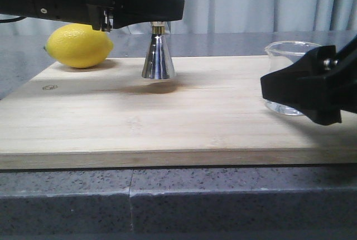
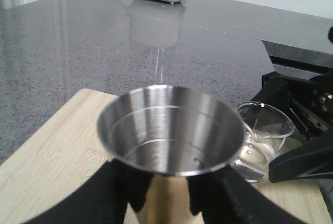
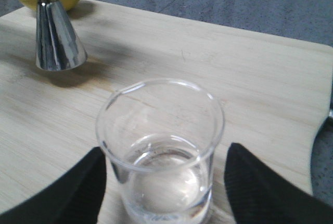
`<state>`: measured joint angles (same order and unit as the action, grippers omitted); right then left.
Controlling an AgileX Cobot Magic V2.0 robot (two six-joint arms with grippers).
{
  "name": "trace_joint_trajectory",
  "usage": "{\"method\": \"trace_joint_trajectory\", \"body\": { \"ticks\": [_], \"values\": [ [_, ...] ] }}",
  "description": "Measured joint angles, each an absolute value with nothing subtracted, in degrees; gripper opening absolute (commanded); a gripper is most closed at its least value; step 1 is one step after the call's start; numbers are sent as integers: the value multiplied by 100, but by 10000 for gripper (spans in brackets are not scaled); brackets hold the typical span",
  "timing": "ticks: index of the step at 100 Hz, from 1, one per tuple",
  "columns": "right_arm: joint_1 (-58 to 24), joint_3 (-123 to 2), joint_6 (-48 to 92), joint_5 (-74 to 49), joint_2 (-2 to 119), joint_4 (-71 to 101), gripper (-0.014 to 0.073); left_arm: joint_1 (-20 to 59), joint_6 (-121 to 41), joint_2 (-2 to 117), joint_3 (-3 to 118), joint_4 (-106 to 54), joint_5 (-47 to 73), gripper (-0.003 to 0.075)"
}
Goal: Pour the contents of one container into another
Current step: 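Reach the right gripper to the glass beaker and grasp it, then lift the glass beaker with the right gripper above the jigger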
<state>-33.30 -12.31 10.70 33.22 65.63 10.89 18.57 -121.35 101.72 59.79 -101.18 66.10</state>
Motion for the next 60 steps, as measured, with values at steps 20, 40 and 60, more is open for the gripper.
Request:
{"method": "trace_joint_trajectory", "body": {
  "ticks": [20, 40, 60],
  "values": [
    [-3330, -1231, 1070, 3335, 6563, 1089, 257, 1857, -12135, 10172, 5979, -10118, 6610, 238],
    [-3330, -1273, 1070, 3258, 6496, 1112, 257, 1857, -12135, 10172, 5979, -10118, 6610, 238],
    [-3330, -2044, 1070, 2276, 6005, 1173, 257, 1857, -12135, 10172, 5979, -10118, 6610, 238]
  ]
}}
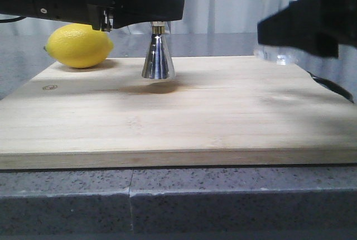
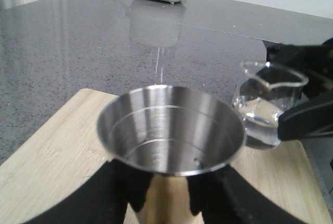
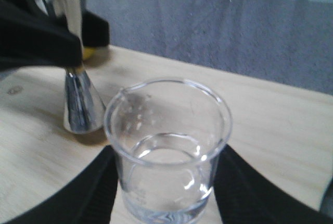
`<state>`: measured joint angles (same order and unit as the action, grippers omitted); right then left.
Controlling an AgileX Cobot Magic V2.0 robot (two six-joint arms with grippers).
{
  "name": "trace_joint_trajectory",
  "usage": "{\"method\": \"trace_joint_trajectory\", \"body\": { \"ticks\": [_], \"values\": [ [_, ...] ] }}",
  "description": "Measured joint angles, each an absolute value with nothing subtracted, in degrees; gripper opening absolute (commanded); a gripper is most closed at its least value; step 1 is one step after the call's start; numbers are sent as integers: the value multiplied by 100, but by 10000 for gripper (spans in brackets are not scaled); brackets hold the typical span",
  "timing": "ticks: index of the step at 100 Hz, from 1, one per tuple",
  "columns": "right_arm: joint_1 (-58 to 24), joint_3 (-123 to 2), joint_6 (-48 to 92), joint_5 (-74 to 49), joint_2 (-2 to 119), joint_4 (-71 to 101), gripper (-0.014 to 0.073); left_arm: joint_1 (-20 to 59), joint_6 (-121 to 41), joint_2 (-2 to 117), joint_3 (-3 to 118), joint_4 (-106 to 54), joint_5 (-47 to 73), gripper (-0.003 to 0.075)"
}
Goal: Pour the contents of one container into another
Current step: 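Lift the glass beaker with the right gripper above the jigger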
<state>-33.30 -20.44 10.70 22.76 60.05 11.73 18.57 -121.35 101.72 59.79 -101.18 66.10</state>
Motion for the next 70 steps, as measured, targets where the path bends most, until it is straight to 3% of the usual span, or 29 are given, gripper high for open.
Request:
{"method": "trace_joint_trajectory", "body": {
  "ticks": [34, 70],
  "values": [
    [-3330, -4262, 1281, -627, 5919, 1075, 257, 1857, -12135, 10172, 5979, -10118, 6610, 238],
    [-3330, -6388, 1350, -2767, 6660, -103, 257, 1857, -12135, 10172, 5979, -10118, 6620, 238]
  ]
}}
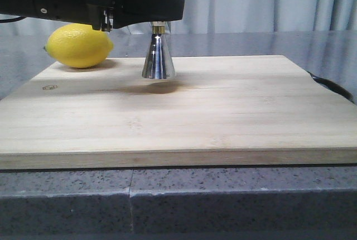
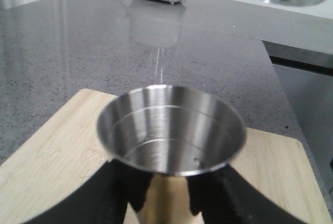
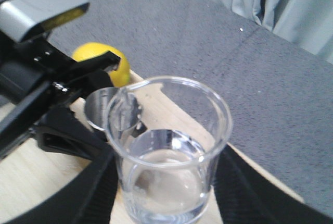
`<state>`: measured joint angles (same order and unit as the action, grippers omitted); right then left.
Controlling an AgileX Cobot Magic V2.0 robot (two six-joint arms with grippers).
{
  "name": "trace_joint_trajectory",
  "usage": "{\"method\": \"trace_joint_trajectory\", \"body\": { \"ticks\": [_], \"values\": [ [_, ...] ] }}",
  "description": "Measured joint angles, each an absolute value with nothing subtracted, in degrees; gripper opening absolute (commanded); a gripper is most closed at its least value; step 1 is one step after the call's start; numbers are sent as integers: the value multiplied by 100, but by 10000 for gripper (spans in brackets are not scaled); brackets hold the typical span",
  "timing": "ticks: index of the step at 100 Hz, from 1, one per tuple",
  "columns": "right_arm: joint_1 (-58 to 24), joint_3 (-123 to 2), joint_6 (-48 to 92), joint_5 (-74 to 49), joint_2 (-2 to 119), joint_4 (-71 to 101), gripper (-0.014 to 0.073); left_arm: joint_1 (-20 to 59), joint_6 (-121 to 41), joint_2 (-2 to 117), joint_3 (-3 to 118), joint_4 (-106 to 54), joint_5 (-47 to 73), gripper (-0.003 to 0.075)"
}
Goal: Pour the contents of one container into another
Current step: 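Lift the glass beaker with the right gripper above the jigger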
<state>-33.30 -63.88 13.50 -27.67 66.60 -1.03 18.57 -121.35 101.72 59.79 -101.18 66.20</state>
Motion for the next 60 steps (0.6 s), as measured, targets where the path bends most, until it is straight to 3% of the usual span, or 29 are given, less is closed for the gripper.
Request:
{"method": "trace_joint_trajectory", "body": {
  "ticks": [60],
  "values": [
    [-3339, -8858, 2878, -5223, 8459, -520, 257, 1857, -12135, 10172, 5979, -10118, 6620, 238]
  ]
}}
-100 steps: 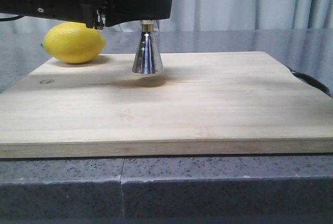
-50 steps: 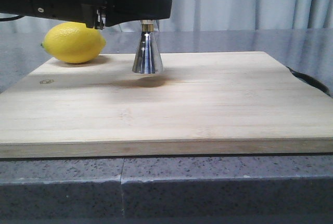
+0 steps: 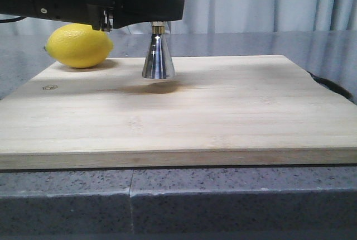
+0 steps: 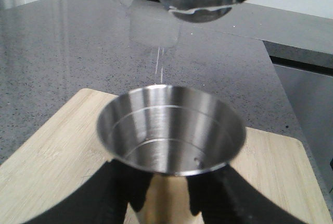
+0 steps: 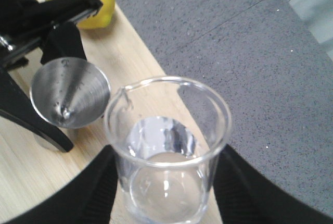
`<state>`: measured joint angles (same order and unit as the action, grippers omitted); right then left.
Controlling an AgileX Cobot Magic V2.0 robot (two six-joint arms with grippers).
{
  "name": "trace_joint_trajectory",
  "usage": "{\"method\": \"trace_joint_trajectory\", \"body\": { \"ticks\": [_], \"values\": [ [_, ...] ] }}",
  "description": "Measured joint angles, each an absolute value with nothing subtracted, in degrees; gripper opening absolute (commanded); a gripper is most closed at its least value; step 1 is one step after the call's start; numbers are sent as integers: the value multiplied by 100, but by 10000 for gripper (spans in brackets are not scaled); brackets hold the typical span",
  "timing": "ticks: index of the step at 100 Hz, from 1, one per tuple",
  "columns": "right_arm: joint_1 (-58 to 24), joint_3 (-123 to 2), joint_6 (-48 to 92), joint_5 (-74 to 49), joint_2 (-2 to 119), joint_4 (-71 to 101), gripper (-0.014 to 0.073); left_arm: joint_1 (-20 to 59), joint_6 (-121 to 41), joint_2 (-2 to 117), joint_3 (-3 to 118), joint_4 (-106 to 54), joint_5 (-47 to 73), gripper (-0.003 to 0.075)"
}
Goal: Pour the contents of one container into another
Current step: 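Lift the glass beaker with the right gripper above the jigger, then tilt the beaker with the right gripper, pouring liquid into the jigger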
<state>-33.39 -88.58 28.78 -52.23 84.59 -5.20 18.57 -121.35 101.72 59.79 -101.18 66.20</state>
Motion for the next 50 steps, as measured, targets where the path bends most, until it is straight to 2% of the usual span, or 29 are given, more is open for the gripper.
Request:
{"method": "trace_joint_trajectory", "body": {
  "ticks": [50],
  "values": [
    [-3611, -9031, 3871, -5484, 8702, -922, 257, 1857, -12135, 10172, 5979, -10118, 6620, 238]
  ]
}}
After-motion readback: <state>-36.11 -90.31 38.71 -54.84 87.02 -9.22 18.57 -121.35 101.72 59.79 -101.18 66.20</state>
